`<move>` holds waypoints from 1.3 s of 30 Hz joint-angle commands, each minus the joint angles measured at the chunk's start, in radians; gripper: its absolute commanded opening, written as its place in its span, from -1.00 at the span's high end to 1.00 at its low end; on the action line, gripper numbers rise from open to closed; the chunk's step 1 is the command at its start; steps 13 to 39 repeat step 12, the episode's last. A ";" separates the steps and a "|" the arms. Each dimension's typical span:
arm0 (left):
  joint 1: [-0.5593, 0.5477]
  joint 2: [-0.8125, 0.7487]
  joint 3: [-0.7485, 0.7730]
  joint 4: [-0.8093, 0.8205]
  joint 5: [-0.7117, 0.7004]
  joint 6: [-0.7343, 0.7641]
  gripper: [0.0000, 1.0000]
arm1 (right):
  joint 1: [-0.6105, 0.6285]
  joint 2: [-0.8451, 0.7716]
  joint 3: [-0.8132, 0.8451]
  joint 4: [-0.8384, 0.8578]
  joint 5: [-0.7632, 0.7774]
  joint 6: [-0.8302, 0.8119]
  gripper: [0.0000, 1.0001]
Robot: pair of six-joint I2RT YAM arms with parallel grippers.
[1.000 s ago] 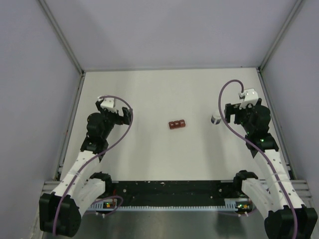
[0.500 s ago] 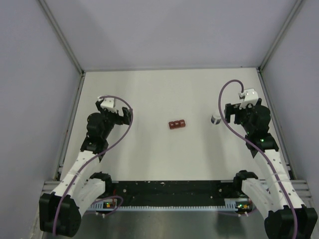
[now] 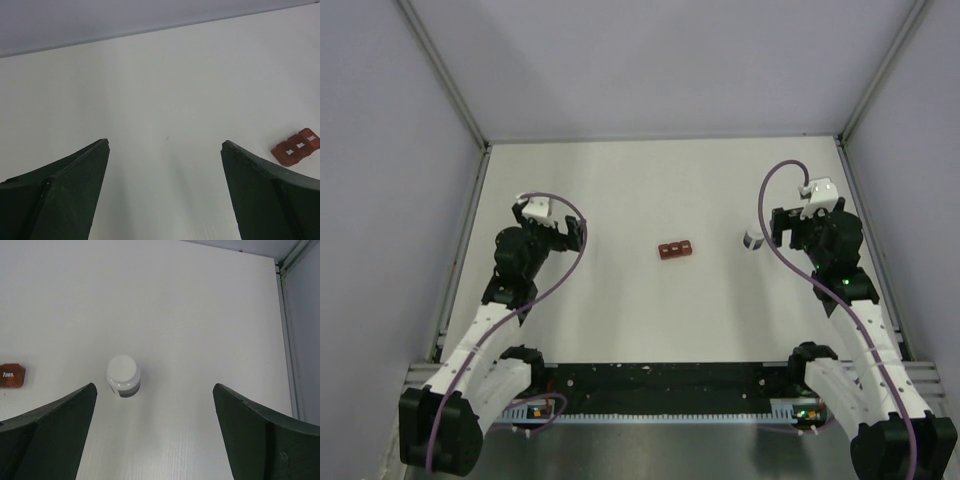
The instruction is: Sort the pills into containers
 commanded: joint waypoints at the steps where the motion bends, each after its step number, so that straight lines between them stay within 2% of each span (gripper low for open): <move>1: 0.007 -0.011 -0.006 0.053 0.001 0.013 -0.97 | -0.009 -0.016 -0.002 0.038 -0.010 -0.010 -0.98; 39: 0.010 -0.014 -0.006 0.053 0.003 0.013 -0.98 | -0.008 -0.021 -0.002 0.040 -0.015 -0.010 -0.98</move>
